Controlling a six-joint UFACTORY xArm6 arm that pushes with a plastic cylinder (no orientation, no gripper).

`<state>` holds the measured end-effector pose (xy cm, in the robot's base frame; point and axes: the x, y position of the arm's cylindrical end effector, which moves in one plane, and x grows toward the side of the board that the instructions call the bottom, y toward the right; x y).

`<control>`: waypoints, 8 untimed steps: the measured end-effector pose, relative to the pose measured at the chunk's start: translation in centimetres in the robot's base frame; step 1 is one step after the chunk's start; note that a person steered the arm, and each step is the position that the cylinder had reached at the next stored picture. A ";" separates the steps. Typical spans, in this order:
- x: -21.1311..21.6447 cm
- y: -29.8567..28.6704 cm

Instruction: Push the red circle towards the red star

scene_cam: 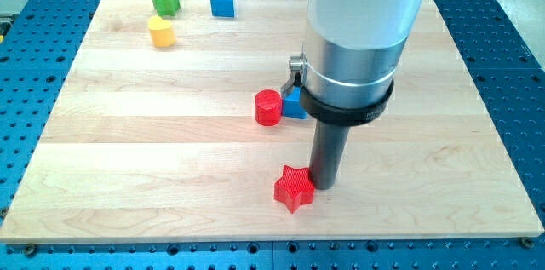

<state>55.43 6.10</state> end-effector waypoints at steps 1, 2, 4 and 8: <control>-4.6 0.3; -8.0 -2.8; -11.1 -8.9; -10.4 -16.6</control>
<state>45.02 -10.53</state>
